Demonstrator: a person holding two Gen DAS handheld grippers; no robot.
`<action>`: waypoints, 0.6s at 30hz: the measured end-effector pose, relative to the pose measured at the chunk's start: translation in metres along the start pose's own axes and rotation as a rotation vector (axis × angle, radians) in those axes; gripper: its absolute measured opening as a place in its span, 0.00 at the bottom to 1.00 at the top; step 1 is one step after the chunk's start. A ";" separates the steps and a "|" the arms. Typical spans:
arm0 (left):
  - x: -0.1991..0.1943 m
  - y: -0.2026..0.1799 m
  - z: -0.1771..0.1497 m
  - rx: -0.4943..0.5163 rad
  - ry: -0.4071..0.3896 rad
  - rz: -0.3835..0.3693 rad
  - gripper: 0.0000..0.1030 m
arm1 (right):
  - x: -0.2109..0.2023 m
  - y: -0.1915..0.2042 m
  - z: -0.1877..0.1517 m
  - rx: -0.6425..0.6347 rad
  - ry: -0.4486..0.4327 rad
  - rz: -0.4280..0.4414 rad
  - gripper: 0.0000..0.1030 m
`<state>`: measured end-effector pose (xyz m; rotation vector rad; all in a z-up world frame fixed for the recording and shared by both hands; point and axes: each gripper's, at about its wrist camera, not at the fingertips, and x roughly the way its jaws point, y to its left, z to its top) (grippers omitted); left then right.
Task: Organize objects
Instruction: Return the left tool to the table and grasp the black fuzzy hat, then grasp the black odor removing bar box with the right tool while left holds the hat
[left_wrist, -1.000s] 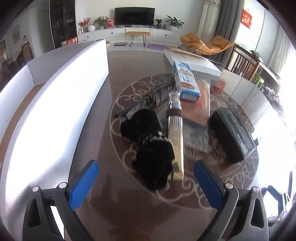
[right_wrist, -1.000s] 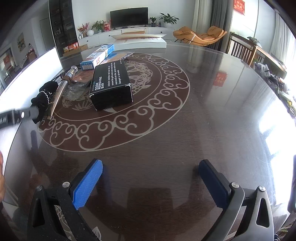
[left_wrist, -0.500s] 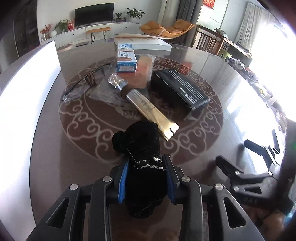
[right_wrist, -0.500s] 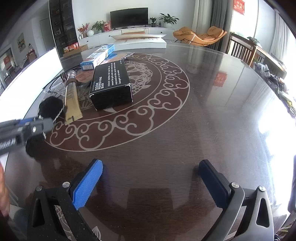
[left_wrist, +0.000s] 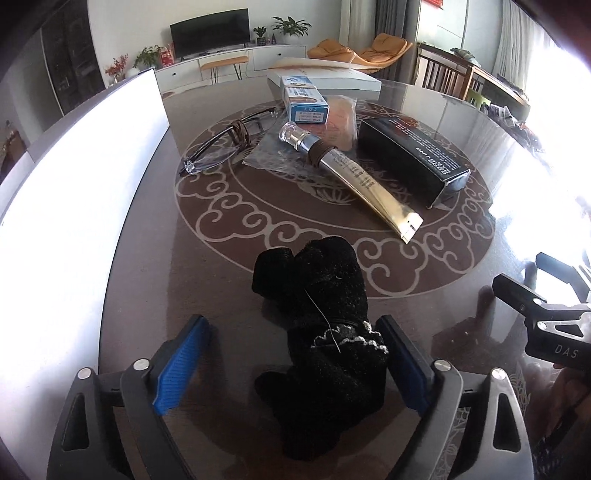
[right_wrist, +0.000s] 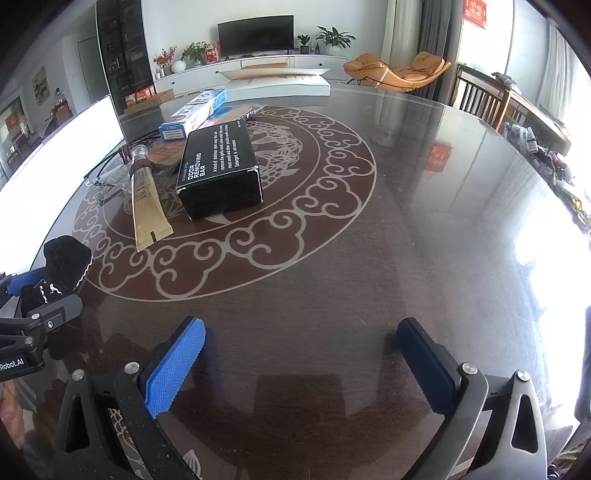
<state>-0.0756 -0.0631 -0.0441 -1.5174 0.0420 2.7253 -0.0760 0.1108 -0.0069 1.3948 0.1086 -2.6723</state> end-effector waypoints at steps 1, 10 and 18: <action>0.001 0.001 0.000 -0.008 -0.001 0.005 0.99 | 0.000 0.000 0.000 0.000 0.000 0.000 1.00; 0.000 0.002 -0.004 -0.016 -0.028 0.007 1.00 | 0.000 0.000 0.000 -0.001 0.000 0.000 1.00; 0.000 0.001 -0.004 -0.017 -0.031 0.007 1.00 | 0.001 0.000 0.000 -0.001 -0.001 0.000 1.00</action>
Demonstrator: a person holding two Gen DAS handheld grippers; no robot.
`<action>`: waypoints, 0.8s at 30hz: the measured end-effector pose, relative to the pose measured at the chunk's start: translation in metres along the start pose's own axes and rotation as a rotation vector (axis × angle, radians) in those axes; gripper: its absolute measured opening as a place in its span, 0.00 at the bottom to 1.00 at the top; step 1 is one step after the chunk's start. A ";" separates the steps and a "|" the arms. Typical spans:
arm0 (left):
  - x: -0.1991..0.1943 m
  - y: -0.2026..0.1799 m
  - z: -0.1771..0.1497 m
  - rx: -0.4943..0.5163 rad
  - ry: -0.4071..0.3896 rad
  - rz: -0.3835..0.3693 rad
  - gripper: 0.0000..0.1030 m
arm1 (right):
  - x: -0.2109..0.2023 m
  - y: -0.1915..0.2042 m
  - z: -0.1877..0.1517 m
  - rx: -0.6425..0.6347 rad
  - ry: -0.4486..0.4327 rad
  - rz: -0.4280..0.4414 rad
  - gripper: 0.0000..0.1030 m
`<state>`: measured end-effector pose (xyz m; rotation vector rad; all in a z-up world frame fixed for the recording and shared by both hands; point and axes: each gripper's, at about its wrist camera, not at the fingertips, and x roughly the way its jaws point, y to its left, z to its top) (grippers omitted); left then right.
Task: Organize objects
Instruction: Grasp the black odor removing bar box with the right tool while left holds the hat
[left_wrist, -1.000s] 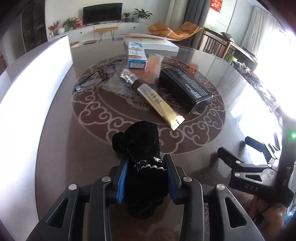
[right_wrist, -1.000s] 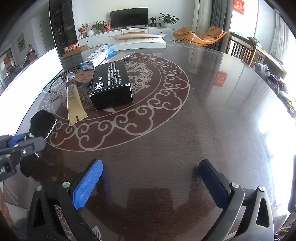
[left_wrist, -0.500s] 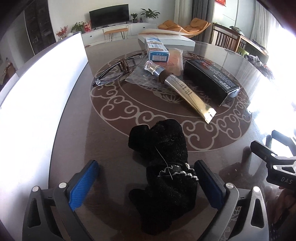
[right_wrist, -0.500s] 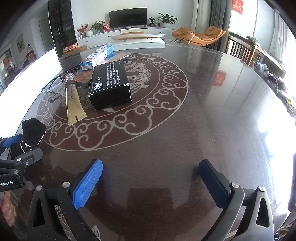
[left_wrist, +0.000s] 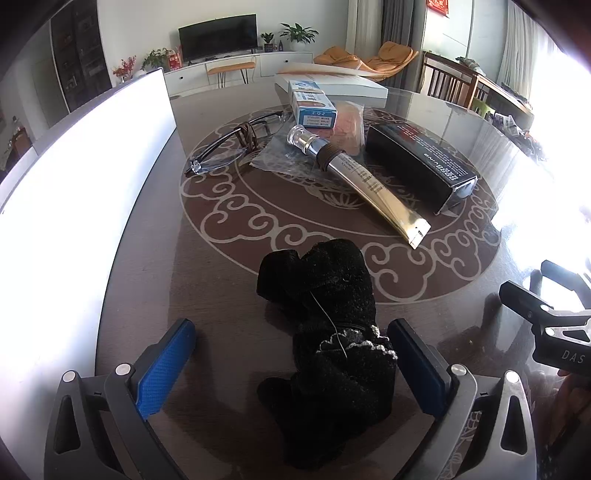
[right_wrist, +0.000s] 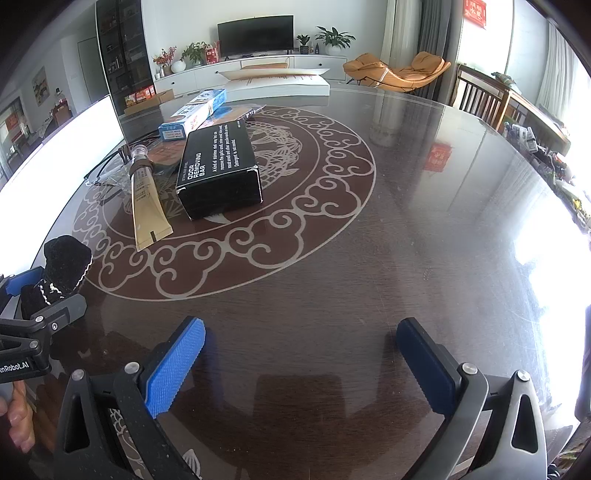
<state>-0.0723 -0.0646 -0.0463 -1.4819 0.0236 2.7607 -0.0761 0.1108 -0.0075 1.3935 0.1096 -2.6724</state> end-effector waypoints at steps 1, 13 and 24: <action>0.000 0.000 0.000 0.000 0.000 0.000 1.00 | 0.000 0.000 0.000 0.000 0.000 0.000 1.00; 0.001 0.000 0.000 0.000 -0.001 0.000 1.00 | 0.000 0.000 0.000 -0.001 0.000 0.000 1.00; 0.000 0.000 0.002 -0.006 -0.005 0.004 1.00 | -0.009 0.006 0.086 -0.052 0.057 0.139 0.97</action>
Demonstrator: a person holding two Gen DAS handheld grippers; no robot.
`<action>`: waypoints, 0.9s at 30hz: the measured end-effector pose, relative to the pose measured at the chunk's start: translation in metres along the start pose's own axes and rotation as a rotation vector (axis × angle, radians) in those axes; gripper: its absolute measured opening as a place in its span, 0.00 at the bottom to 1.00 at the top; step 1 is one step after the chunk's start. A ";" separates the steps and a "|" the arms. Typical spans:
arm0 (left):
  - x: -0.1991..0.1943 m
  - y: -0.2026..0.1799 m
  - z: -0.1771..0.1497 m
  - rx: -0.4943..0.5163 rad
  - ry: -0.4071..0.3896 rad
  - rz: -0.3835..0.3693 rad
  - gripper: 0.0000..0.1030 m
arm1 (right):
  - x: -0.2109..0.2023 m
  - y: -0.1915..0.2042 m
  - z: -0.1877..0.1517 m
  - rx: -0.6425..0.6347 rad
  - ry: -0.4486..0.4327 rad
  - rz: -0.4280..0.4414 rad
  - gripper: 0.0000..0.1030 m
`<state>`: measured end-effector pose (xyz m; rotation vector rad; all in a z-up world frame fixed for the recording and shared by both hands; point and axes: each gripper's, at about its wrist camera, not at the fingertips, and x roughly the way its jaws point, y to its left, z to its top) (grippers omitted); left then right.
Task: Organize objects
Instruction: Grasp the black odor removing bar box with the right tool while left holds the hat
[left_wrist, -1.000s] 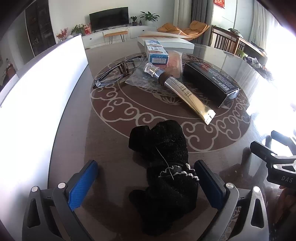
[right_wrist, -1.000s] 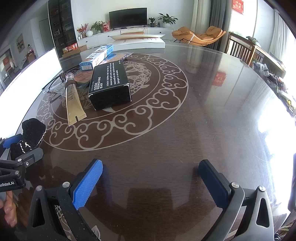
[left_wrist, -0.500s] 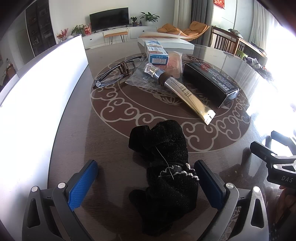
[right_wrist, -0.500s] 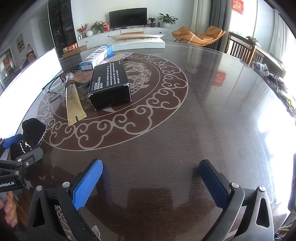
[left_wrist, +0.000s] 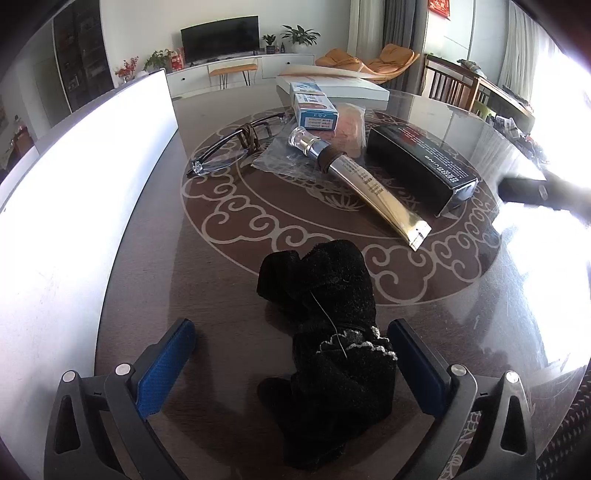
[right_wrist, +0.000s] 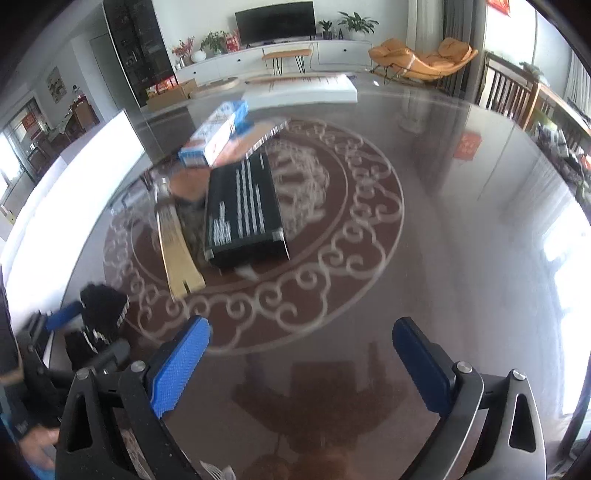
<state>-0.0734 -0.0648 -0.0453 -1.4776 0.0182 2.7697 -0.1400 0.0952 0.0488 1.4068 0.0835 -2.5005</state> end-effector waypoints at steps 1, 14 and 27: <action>0.000 0.000 0.000 0.000 0.000 0.000 1.00 | 0.006 0.007 0.016 -0.021 0.020 0.009 0.97; 0.001 0.001 0.000 0.015 0.003 -0.011 1.00 | 0.059 0.027 0.036 -0.079 0.250 0.003 0.58; -0.011 0.013 0.012 0.014 0.030 -0.088 0.35 | 0.022 0.016 -0.020 -0.148 0.342 -0.030 0.57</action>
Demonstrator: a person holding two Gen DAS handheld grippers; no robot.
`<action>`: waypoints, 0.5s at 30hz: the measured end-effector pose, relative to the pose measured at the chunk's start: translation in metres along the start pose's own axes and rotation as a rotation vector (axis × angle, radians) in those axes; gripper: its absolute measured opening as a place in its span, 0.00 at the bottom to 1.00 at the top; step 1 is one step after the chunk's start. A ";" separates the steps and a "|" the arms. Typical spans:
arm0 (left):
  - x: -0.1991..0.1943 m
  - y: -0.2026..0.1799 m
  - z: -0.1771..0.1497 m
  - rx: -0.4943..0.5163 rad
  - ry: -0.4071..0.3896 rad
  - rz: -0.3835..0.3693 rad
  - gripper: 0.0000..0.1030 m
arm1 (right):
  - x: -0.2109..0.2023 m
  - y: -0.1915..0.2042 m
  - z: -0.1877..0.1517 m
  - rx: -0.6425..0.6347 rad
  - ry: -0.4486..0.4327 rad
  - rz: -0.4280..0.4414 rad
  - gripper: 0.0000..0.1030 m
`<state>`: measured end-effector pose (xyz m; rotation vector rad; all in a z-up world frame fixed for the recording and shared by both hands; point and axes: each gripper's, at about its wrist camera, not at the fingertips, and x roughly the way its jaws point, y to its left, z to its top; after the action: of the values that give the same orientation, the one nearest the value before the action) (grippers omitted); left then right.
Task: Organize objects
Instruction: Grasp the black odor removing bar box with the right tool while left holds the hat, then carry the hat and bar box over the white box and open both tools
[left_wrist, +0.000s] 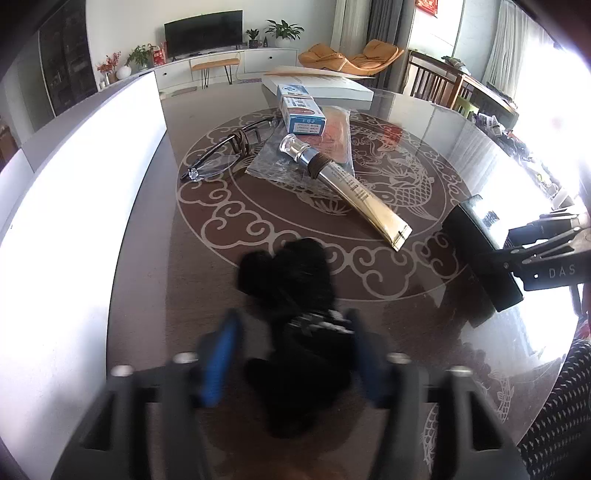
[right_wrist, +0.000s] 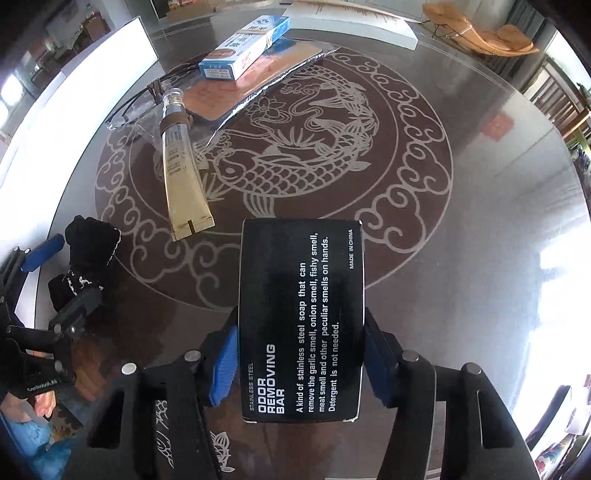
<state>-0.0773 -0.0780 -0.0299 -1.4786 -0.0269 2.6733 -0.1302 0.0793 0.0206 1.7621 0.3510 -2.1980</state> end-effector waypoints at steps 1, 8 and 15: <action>-0.003 0.003 0.001 -0.018 -0.016 0.002 0.35 | -0.004 0.000 -0.003 0.002 -0.006 0.001 0.57; -0.086 0.032 0.002 -0.171 -0.145 -0.120 0.35 | -0.080 0.025 -0.001 0.013 -0.142 0.164 0.57; -0.168 0.145 -0.007 -0.313 -0.225 0.114 0.35 | -0.159 0.168 0.039 -0.149 -0.302 0.463 0.57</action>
<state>0.0081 -0.2369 0.0999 -1.2734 -0.4050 3.0271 -0.0695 -0.0782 0.1841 1.2530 0.0274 -1.9954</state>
